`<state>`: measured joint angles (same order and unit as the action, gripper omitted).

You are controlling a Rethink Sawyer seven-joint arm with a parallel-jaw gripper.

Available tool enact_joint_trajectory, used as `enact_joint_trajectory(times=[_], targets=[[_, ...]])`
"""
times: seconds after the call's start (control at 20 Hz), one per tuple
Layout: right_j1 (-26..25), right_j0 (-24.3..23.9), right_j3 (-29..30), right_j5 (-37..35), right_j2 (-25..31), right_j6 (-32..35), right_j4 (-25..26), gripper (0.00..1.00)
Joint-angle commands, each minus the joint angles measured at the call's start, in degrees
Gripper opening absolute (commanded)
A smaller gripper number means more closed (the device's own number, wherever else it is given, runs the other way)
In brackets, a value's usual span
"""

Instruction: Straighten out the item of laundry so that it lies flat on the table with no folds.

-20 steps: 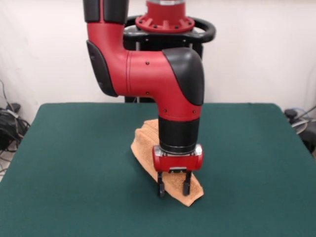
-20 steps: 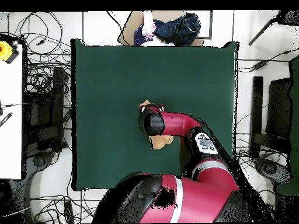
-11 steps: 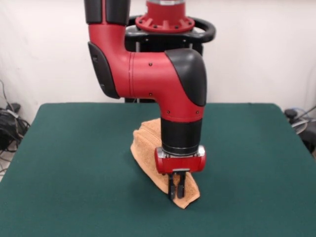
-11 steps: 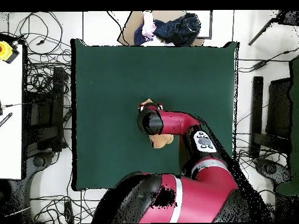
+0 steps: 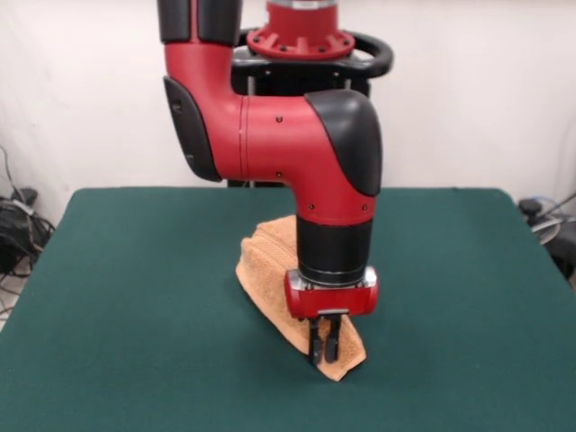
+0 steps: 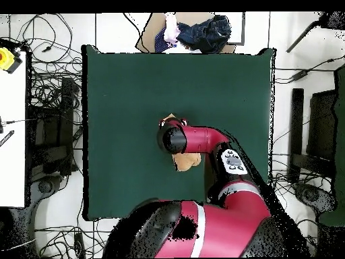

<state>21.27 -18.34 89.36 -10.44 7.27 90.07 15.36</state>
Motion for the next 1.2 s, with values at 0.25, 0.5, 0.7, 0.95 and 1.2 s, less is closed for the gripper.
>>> enact_joint_trajectory(times=[0.25,0.5,0.7,0.95,1.2], targets=[[4.5,4.5,6.5,-4.1,-0.6,9.9,-1.6,0.0],[13.3,5.5,11.9,-7.9,-2.8,10.5,-2.8,0.0],[17.1,5.1,13.6,-10.6,-3.2,9.2,-3.2,0.0],[19.8,5.5,14.7,-12.5,-3.5,9.2,-3.4,0.0],[19.2,4.6,15.7,-9.1,-2.2,10.2,-2.9,1.0]])
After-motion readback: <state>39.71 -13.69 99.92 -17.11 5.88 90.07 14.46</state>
